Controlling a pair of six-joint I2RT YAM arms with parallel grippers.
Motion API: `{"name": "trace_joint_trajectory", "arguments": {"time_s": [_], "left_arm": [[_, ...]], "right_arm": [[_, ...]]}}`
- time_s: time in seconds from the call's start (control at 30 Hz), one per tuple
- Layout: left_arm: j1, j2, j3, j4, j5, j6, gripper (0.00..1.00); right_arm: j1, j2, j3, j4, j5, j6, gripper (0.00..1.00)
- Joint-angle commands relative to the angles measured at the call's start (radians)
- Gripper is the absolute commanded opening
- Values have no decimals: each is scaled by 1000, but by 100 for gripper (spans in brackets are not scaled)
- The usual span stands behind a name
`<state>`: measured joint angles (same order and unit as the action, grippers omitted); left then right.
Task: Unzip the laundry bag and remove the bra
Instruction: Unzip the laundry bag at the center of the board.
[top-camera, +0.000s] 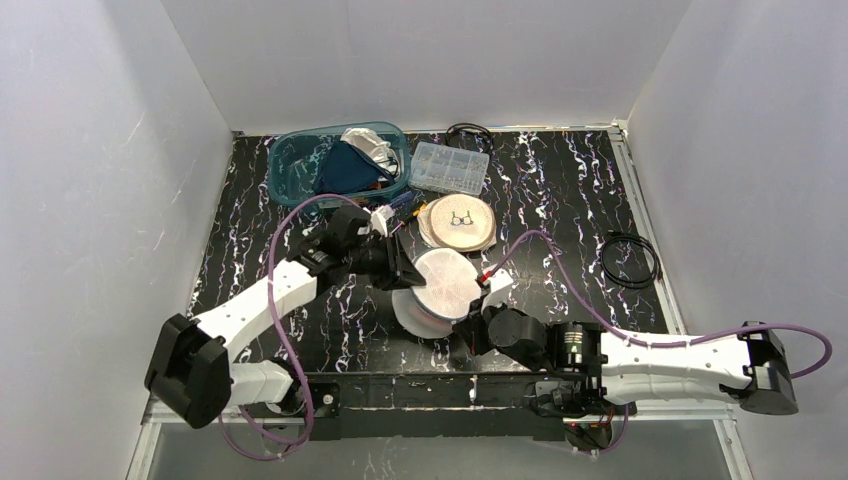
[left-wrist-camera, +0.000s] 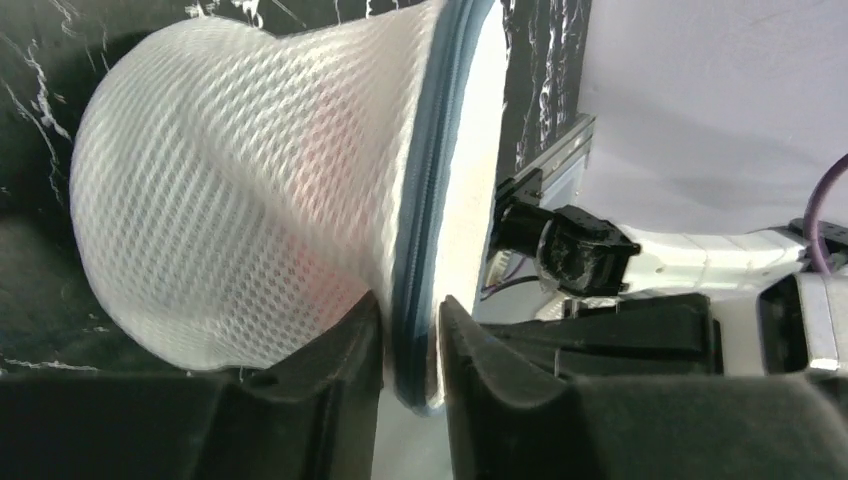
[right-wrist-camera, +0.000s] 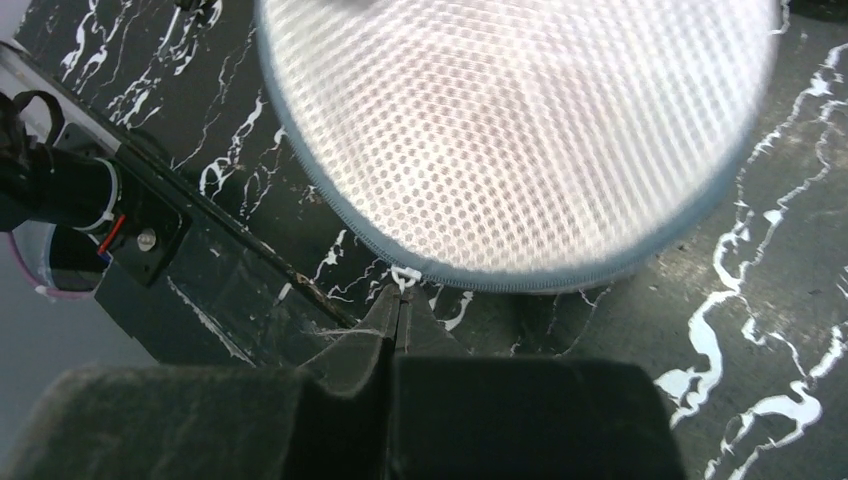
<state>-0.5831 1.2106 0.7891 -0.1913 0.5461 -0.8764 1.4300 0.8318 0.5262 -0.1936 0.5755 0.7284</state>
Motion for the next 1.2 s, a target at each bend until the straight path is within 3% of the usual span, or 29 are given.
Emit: {"name": "trace_joint_trajectory", "arguments": {"time_s": [0.0, 0.03, 0.1, 0.17, 0.27, 0.4, 0.57, 0.73, 0.97, 1.17], "left_arm": [[13, 19, 82, -116, -9, 130, 47], [14, 5, 86, -167, -41, 144, 61], [14, -43, 88, -275, -89, 159, 74], [14, -136, 64, -362, -134, 150, 78], [10, -349, -36, -416, -173, 50, 96], [-8, -536, -136, -379, -199, -90, 98], [-40, -477, -123, -297, -203, -87, 98], [-155, -339, -64, -251, -331, -50, 87], [-175, -216, -64, -135, -313, -74, 58], [-175, -193, -78, -134, -349, -72, 23]], "right_arm": [[2, 43, 9, 127, -62, -35, 1], [1, 57, 9, 149, -70, -30, 1], [3, 85, 13, 200, -83, -23, 1], [3, 124, 24, 251, -96, -19, 1], [3, 201, 50, 316, -122, -21, 1], [2, 304, 104, 365, -139, -41, 1], [2, 349, 137, 372, -143, -47, 1], [2, 336, 136, 369, -147, -40, 1], [2, 330, 146, 368, -155, -34, 1], [2, 321, 141, 347, -139, -35, 1]]}}
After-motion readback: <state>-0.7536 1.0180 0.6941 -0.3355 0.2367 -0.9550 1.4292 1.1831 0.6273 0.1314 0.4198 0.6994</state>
